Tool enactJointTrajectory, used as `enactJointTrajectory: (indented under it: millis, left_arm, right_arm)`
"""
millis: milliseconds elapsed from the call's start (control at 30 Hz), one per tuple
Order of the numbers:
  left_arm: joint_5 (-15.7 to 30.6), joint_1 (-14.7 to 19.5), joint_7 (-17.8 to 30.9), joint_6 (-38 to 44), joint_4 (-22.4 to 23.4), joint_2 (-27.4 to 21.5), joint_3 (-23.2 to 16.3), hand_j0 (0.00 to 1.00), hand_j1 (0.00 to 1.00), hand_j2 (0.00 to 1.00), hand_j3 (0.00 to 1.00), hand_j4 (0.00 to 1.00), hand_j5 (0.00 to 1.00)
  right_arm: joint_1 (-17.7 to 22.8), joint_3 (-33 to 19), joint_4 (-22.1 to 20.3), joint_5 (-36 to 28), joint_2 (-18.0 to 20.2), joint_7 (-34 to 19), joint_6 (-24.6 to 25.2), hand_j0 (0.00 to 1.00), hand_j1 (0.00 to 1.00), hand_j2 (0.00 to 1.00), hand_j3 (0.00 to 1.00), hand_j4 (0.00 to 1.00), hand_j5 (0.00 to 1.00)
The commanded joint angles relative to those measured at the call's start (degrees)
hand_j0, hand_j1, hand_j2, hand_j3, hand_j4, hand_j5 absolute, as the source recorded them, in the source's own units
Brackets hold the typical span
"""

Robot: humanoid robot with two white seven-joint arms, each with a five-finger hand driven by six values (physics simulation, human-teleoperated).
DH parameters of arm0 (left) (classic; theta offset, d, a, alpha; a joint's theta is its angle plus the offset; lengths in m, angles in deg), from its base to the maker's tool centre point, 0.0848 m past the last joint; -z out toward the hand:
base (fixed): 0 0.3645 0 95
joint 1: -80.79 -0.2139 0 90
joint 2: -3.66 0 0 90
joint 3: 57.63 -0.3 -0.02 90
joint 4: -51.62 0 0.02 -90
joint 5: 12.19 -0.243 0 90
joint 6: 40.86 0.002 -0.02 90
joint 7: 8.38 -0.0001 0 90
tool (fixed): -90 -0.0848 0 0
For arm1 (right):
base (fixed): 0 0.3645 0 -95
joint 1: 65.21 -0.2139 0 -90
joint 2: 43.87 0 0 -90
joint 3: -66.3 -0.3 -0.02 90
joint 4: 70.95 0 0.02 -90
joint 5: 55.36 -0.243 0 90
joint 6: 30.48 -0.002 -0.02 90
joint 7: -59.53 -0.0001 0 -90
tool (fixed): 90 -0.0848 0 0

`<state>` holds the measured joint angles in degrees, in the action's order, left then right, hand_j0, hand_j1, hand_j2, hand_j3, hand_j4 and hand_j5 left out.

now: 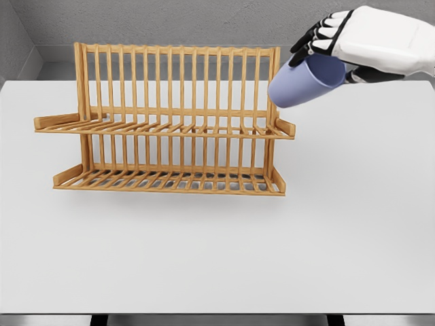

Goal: Right arm put cup on second shelf

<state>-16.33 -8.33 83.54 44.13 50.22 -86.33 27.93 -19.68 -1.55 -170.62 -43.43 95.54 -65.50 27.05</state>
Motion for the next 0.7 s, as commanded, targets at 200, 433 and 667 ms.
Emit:
enactJointTrajectory:
  millis: [200, 433, 667]
  left_arm:
    - [0.01, 0.0, 0.01, 0.0, -0.01, 0.0, -0.05, 1.0, 1.0, 1.0, 1.0, 1.0, 1.0]
    - [0.01, 0.0, 0.01, 0.0, 0.08, 0.0, -0.05, 1.0, 1.0, 1.0, 1.0, 1.0, 1.0]
    - [0.01, 0.0, 0.01, 0.0, -0.01, 0.0, 0.04, 1.0, 1.0, 1.0, 1.0, 1.0, 1.0]
  right_arm:
    - [-1.14, 3.86, 0.17, 0.12, -4.76, 0.03, 1.44, 0.64, 0.64, 0.64, 0.64, 0.64, 0.64]
    - [-1.23, 5.89, 0.52, 1.7, -5.47, 0.03, 2.67, 0.65, 0.65, 0.65, 0.65, 0.65, 0.65]
    - [-1.14, 5.8, 1.31, 3.54, -5.38, 0.03, 4.26, 0.65, 0.65, 0.65, 0.65, 0.65, 0.65]
